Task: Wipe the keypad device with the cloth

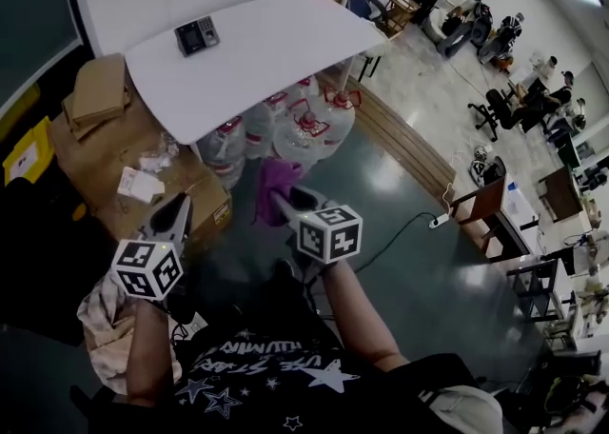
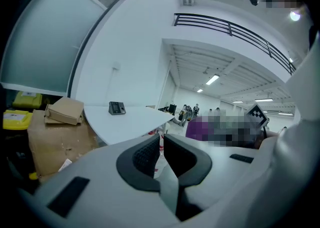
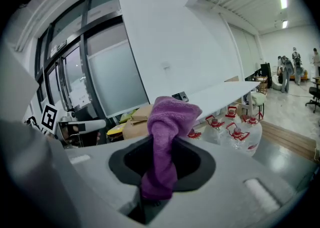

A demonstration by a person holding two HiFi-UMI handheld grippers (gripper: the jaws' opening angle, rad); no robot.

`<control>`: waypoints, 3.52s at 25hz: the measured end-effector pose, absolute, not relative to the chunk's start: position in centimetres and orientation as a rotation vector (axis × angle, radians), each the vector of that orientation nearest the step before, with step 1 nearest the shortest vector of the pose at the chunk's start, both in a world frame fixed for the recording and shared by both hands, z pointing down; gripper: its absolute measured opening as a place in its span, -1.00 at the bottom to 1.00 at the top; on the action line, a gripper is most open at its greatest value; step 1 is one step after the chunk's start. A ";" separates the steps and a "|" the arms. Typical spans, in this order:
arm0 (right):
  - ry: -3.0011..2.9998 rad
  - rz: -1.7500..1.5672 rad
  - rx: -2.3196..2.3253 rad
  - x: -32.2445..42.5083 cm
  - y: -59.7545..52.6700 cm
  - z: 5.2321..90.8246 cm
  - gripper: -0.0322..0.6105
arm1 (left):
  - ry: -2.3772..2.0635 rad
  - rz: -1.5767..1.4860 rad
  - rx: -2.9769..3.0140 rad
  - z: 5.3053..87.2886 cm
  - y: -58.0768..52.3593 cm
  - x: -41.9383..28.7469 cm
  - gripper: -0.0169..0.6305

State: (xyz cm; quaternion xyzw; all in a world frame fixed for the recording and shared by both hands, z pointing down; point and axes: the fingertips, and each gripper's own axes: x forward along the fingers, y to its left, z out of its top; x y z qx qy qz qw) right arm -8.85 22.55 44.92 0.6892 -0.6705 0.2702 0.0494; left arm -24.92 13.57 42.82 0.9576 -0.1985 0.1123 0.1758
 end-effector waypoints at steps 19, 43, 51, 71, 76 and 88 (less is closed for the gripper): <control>-2.199 0.919 1.915 7.6 16.6 47.3 -0.59 | -0.793 0.375 2.651 43.7 10.6 -10.3 -0.85; -2.220 0.971 1.767 13.3 13.2 50.1 -0.59 | -0.994 0.317 2.550 44.9 6.8 -6.7 -0.85; -2.201 0.947 1.831 15.2 7.2 48.6 -0.59 | -0.945 0.304 2.564 44.9 0.4 -5.2 -0.85; -2.155 0.870 1.833 12.7 -8.5 47.0 -0.59 | -0.874 0.278 2.579 45.0 -14.9 -6.7 -0.85; -2.152 0.862 1.801 11.8 -10.3 47.1 -0.59 | -0.890 0.256 2.561 45.1 -16.4 -7.8 -0.85; -2.222 0.848 1.662 11.8 -16.6 47.8 -0.59 | -1.020 0.246 2.491 45.8 -19.8 -8.3 -0.85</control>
